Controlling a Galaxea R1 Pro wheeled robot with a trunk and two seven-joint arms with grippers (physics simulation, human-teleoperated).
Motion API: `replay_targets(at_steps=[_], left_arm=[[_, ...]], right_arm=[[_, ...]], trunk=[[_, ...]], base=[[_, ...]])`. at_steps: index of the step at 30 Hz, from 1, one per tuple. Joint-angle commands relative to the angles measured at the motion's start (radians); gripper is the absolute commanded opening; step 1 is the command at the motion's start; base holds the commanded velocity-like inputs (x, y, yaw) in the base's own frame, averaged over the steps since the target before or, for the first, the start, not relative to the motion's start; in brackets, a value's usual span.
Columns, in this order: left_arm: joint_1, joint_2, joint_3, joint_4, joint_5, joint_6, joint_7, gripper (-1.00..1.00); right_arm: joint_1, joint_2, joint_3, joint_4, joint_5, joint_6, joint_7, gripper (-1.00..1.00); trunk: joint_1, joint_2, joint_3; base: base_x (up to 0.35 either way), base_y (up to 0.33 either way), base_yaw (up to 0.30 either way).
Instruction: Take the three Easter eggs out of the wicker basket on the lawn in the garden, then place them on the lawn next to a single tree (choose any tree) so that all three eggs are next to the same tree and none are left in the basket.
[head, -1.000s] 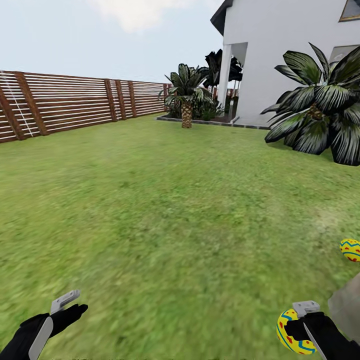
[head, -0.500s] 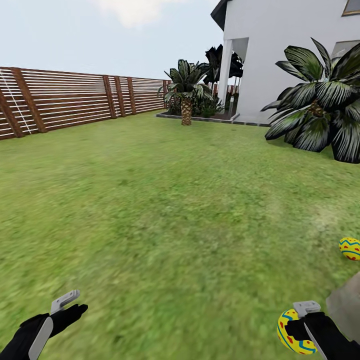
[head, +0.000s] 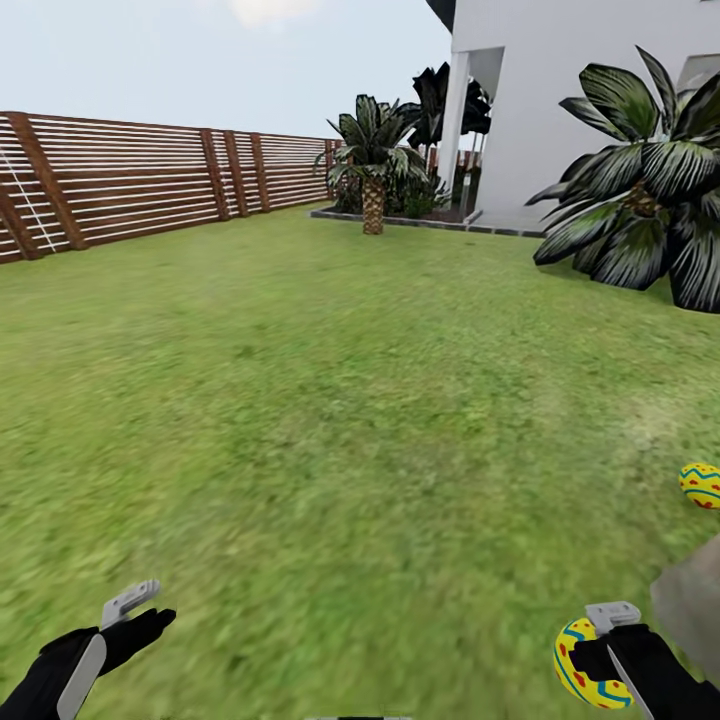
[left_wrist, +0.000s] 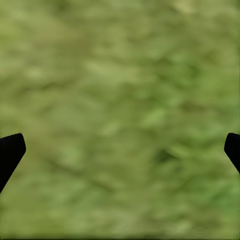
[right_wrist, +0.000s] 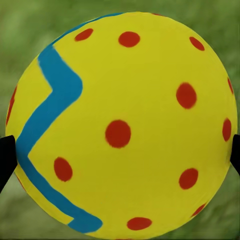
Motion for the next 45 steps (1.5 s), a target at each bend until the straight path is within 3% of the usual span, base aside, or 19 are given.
replay_targets(at_steps=[1,25,45], left_arm=[[0.000,0.000,0.003,-0.001,0.001,0.006,-0.004,1.00],[0.000,0.000,0.003,-0.001,0.001,0.006,-0.004,1.00],[0.000,-0.002,-0.002,-0.001,0.002,0.006,-0.005,1.00]], right_arm=[[0.000,0.000,-0.003,-0.001,0.011,0.004,0.009,-1.00],[0.000,0.004,-0.003,-0.001,0.012,0.003,0.006,-1.00],[0.000,0.004,-0.003,-0.002,0.011,0.003,0.008,-1.00]], trunk=[[0.000,-0.001,-0.005],[0.011,-0.006,-0.098],[0.011,-0.006,-0.098]], base=[[0.000,0.000,0.000],[0.000,0.000,0.000],[0.182,-0.049,0.000]])
